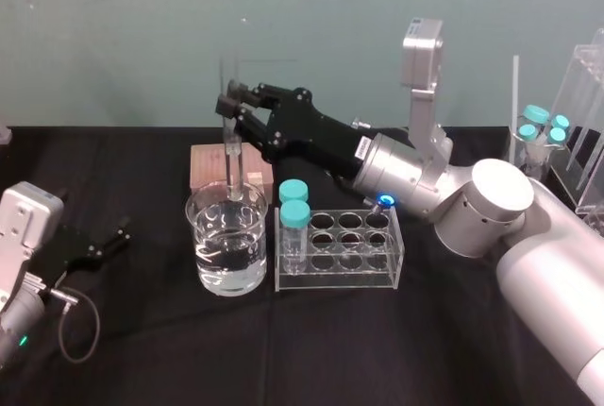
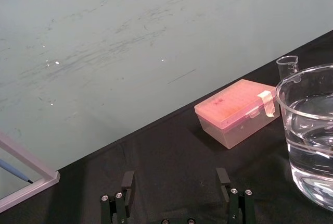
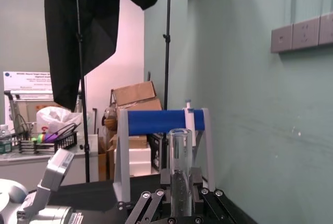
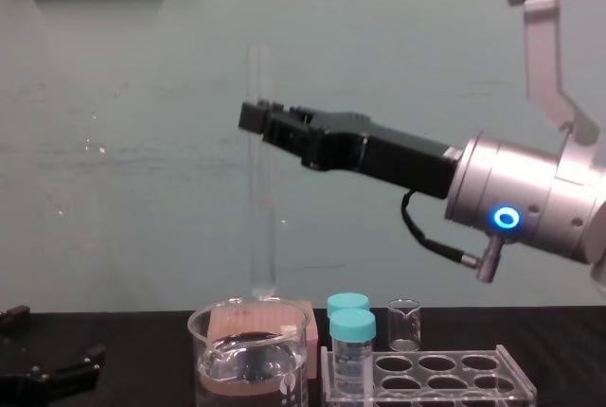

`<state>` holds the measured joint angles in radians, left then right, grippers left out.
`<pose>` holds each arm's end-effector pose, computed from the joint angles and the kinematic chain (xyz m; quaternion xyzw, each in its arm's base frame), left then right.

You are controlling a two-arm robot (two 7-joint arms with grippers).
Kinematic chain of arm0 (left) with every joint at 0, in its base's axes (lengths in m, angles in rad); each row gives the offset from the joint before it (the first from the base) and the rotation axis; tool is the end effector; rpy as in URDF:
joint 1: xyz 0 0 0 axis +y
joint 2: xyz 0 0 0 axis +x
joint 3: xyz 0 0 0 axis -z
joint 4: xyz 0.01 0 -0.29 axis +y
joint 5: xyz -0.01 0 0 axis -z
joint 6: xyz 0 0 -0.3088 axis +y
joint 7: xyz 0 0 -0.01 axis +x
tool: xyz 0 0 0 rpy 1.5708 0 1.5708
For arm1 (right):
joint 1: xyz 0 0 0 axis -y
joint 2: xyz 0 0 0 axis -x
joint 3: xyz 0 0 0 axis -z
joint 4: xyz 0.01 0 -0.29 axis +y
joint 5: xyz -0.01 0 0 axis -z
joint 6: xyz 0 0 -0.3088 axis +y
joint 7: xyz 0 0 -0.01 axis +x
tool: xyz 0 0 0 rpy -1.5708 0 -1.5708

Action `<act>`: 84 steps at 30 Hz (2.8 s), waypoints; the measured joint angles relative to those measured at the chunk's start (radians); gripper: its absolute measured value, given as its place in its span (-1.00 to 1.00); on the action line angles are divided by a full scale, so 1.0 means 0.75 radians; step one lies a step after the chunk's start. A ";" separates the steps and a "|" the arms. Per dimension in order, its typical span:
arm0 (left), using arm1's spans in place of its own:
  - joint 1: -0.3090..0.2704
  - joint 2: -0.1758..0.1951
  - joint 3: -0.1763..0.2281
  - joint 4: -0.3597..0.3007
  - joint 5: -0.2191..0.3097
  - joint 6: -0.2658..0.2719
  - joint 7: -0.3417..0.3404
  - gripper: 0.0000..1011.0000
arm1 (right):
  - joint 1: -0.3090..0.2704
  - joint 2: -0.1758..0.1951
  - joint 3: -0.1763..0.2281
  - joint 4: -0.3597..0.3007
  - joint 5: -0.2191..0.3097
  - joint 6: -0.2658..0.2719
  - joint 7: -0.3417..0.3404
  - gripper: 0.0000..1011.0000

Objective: Hold the test tube with one hand and immerse one end into the beaker, then return it to the test tube rack.

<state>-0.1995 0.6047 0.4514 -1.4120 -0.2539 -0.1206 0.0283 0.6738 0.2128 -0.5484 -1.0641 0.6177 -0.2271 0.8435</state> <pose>0.3581 0.0827 -0.3023 0.1415 -0.1325 0.5799 0.7913 0.4852 0.0485 -0.2174 0.1196 -0.0716 -0.1923 0.9714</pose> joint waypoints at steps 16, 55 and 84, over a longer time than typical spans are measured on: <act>0.000 0.000 0.000 0.000 0.000 0.000 0.000 0.98 | 0.061 -0.065 -0.041 0.185 0.002 -0.001 0.063 -0.56; 0.000 0.000 0.000 0.000 0.000 0.000 0.000 0.98 | 0.108 -0.130 -0.034 0.371 -0.084 0.004 0.080 -0.56; 0.000 0.000 0.000 0.000 0.000 0.000 0.000 0.98 | 0.117 -0.138 -0.018 0.391 -0.087 -0.001 0.098 -0.56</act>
<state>-0.1996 0.6047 0.4514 -1.4120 -0.2539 -0.1205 0.0283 0.7616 0.1092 -0.5619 -0.7707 0.5526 -0.2280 0.9168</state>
